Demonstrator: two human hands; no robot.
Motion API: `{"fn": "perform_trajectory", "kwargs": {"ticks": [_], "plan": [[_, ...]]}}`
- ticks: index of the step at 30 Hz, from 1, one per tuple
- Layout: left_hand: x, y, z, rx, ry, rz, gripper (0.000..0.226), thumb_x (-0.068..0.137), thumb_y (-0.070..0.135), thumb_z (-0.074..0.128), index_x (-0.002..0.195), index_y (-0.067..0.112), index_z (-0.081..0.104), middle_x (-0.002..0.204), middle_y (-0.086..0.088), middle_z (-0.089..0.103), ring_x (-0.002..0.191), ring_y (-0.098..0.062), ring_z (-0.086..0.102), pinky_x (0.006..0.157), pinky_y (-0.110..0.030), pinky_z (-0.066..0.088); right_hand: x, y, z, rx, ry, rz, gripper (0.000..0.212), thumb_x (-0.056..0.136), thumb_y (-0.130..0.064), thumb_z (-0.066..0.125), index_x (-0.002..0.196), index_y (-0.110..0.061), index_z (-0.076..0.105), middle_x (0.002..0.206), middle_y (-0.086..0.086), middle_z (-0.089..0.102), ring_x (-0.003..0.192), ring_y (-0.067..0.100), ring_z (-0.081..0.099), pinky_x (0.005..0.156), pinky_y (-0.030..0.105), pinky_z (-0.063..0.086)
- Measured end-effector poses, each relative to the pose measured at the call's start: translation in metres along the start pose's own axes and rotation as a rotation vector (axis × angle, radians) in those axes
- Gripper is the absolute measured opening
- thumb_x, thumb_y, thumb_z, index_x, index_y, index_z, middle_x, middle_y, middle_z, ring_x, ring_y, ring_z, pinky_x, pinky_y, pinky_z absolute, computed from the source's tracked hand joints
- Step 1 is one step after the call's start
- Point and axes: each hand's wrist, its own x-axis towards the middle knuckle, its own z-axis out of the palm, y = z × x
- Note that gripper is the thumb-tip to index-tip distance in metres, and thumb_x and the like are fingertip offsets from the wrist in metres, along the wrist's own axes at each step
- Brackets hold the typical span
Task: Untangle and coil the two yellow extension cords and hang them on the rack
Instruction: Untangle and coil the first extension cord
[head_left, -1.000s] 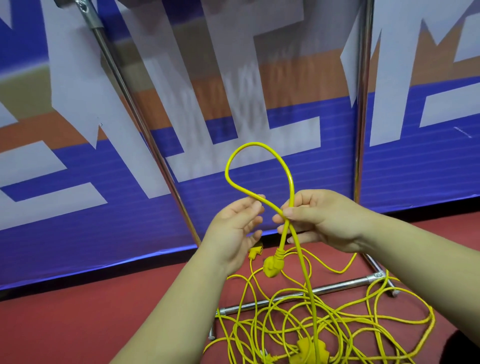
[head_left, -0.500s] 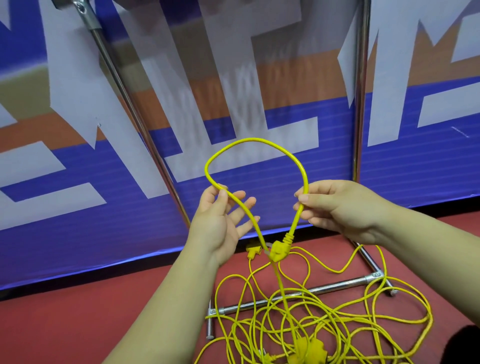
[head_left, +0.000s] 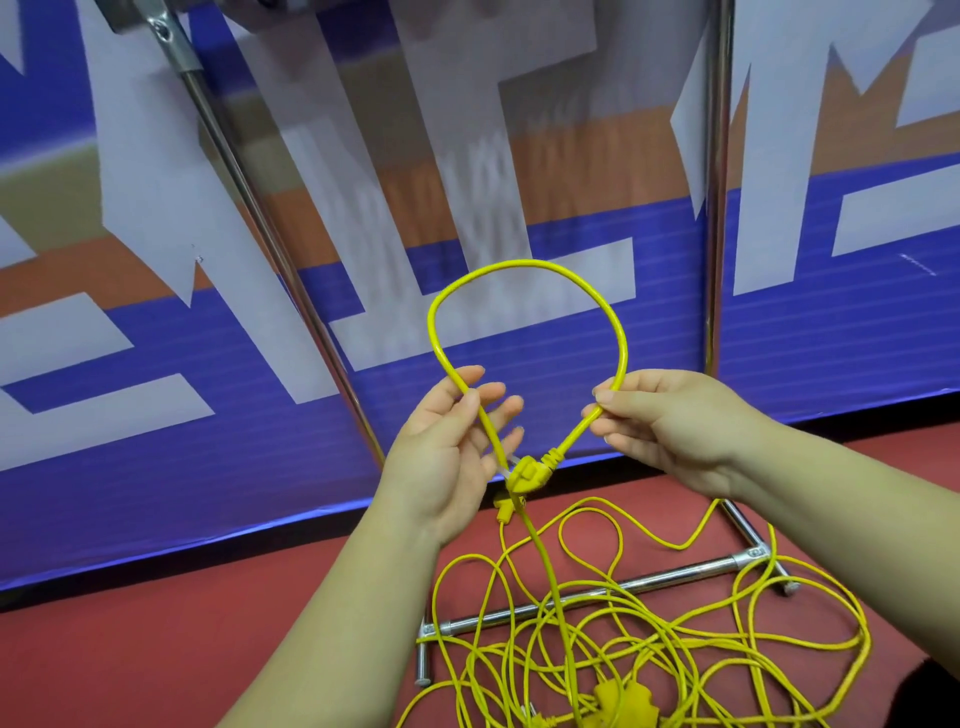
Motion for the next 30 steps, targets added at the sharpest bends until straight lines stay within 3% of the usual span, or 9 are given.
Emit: {"fn": "perform_trajectory", "kwargs": {"ticks": [2, 4, 10, 16, 19, 21, 25, 27, 30], "plan": [[-0.003, 0.000, 0.001, 0.069, -0.033, -0.010, 0.023, 0.104, 0.012, 0.046, 0.114, 0.022, 0.064, 0.103, -0.002, 0.074, 0.109, -0.026, 0.071, 0.087, -0.057, 0.050, 0.001, 0.002, 0.001, 0.026, 0.011, 0.005, 0.006, 0.095, -0.013, 0.065, 0.096, -0.008, 0.068, 0.090, 0.010, 0.076, 0.070, 0.009, 0.072, 0.059, 0.018, 0.056], [-0.005, 0.000, 0.002, 0.088, -0.045, -0.016, 0.024, 0.104, 0.016, 0.046, 0.117, 0.025, 0.065, 0.107, -0.004, 0.074, 0.112, -0.028, 0.070, 0.080, -0.057, 0.054, 0.002, 0.003, 0.003, 0.059, 0.030, 0.012, 0.006, 0.095, -0.013, 0.065, 0.097, -0.007, 0.067, 0.092, 0.012, 0.076, 0.071, 0.010, 0.073, 0.058, 0.018, 0.056], [-0.005, -0.005, 0.008, 0.078, -0.006, 0.040, 0.026, 0.106, 0.017, 0.043, 0.123, 0.021, 0.062, 0.081, -0.008, 0.064, 0.070, -0.025, 0.069, 0.063, -0.047, 0.061, 0.000, 0.004, 0.007, 0.193, 0.045, 0.058, 0.005, 0.096, -0.009, 0.063, 0.092, -0.006, 0.065, 0.077, 0.008, 0.075, 0.068, 0.011, 0.074, 0.057, 0.018, 0.058], [-0.002, -0.015, 0.019, 0.044, 0.161, 0.100, 0.027, 0.110, 0.017, 0.036, 0.126, 0.016, 0.058, 0.067, -0.004, 0.050, 0.051, -0.016, 0.049, 0.056, -0.037, 0.056, -0.002, 0.011, 0.017, 0.261, 0.076, 0.054, 0.004, 0.094, -0.008, 0.066, 0.093, -0.005, 0.065, 0.076, 0.007, 0.075, 0.070, 0.012, 0.075, 0.060, 0.020, 0.059], [0.001, -0.017, 0.022, 0.107, 0.289, 0.134, 0.027, 0.110, 0.019, 0.035, 0.123, 0.014, 0.058, 0.059, 0.000, 0.041, 0.045, -0.013, 0.042, 0.048, -0.029, 0.048, -0.002, 0.018, 0.023, 0.155, 0.159, -0.014, 0.026, 0.087, -0.009, 0.075, 0.106, -0.006, 0.056, 0.084, 0.011, 0.075, 0.075, 0.017, 0.076, 0.065, 0.025, 0.059], [0.003, -0.016, 0.021, 0.139, 0.335, 0.136, 0.027, 0.110, 0.020, 0.035, 0.122, 0.015, 0.059, 0.056, 0.002, 0.037, 0.043, -0.011, 0.037, 0.044, -0.025, 0.042, -0.002, 0.023, 0.024, -0.030, 0.235, -0.117, 0.043, 0.082, -0.015, 0.082, 0.108, -0.013, 0.048, 0.090, 0.014, 0.074, 0.078, 0.020, 0.076, 0.069, 0.030, 0.060], [0.005, -0.012, 0.012, 0.177, 0.334, 0.114, 0.028, 0.110, 0.020, 0.035, 0.123, 0.016, 0.060, 0.056, 0.003, 0.036, 0.042, -0.011, 0.035, 0.044, -0.024, 0.038, -0.006, 0.023, 0.014, -0.906, 0.295, -0.543, 0.035, 0.076, -0.049, 0.080, 0.097, -0.030, 0.058, 0.120, -0.006, 0.052, 0.106, 0.013, 0.053, 0.086, 0.026, 0.041], [0.006, -0.009, 0.008, 0.172, 0.312, 0.099, 0.028, 0.110, 0.020, 0.035, 0.123, 0.017, 0.060, 0.057, 0.003, 0.036, 0.041, -0.011, 0.034, 0.043, -0.024, 0.038, -0.006, 0.017, 0.008, -1.110, 0.107, -0.706, 0.031, 0.082, -0.061, 0.065, 0.101, -0.037, 0.066, 0.131, -0.010, 0.052, 0.121, 0.012, 0.045, 0.101, 0.034, 0.039], [0.005, -0.003, 0.006, 0.099, 0.281, 0.038, 0.028, 0.109, 0.020, 0.038, 0.123, 0.017, 0.062, 0.059, 0.002, 0.039, 0.042, -0.011, 0.036, 0.043, -0.024, 0.039, -0.008, 0.012, 0.001, -1.258, -0.242, -0.664, 0.032, 0.093, -0.058, 0.045, 0.103, -0.039, 0.068, 0.101, -0.016, 0.070, 0.100, 0.006, 0.059, 0.090, 0.039, 0.049]]}}
